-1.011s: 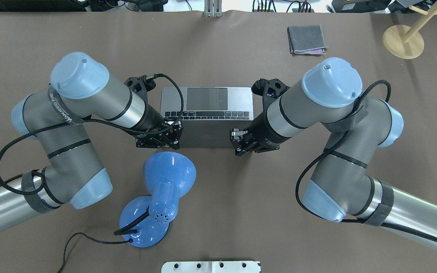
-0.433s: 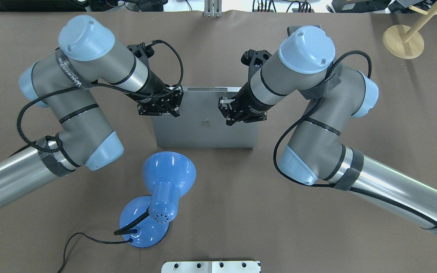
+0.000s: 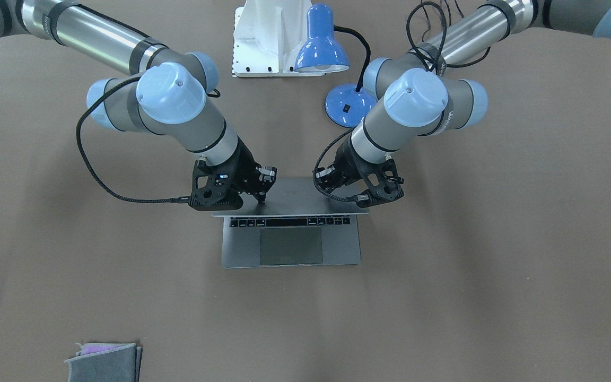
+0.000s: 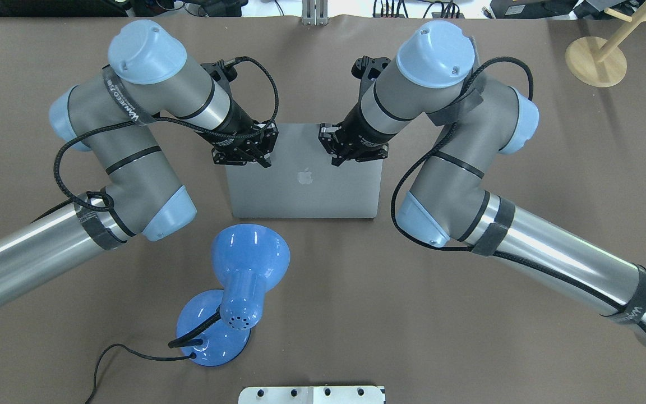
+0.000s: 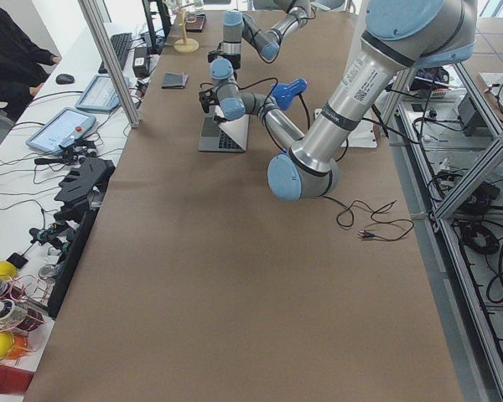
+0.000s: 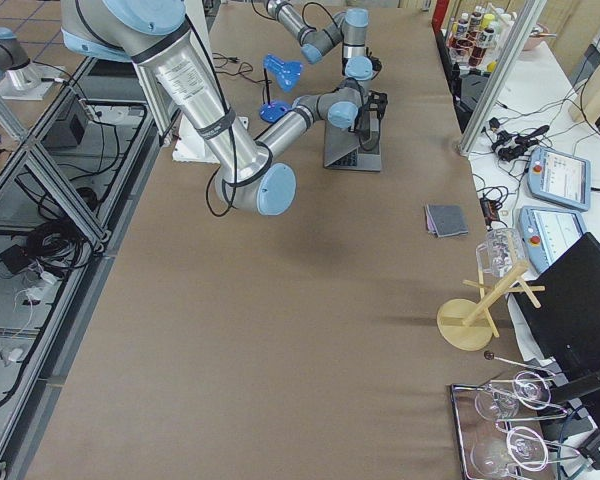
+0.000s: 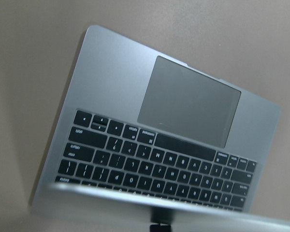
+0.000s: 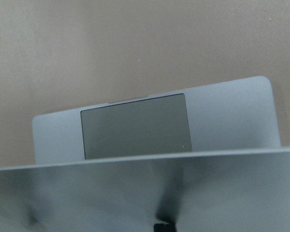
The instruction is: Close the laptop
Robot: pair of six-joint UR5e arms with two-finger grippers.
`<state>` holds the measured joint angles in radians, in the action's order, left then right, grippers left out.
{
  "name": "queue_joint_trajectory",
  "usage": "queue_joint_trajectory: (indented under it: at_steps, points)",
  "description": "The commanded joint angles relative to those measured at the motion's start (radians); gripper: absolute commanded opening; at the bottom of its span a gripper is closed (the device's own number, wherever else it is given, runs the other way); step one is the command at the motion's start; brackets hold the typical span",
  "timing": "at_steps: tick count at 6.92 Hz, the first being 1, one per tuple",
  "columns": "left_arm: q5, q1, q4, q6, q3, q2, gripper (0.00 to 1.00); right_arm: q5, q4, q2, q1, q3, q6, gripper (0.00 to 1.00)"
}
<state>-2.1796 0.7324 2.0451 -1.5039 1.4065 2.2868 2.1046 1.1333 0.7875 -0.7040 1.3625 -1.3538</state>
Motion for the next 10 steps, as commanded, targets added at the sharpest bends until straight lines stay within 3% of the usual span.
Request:
queue_joint_trajectory:
  at_steps: [1, 3, 8, 9, 10]
  points:
    - [0.066, -0.001, 0.075, 0.069, -0.169, 0.049, 0.0, -0.029, -0.114, -0.054, 0.001, -0.199, 0.004, 0.0]
    - [0.095, -0.002, 0.116, 0.071, -0.239, 0.074, 0.0, -0.037, -0.156, -0.071, 0.001, -0.263, 0.005, 0.0]
    - [0.167, -0.034, 0.144, 0.07, -0.285, 0.082, 0.0, 0.032, -0.156, -0.108, -0.042, -0.255, -0.007, 0.0]
    - [0.132, -0.003, 0.141, 0.059, -0.282, 0.115, 0.0, 0.047, -0.156, -0.109, -0.057, -0.25, -0.01, 0.0]
    - [0.022, 0.052, 0.123, 0.047, -0.262, 0.128, 0.0, 0.089, -0.155, -0.109, -0.081, -0.241, -0.01, 0.0]
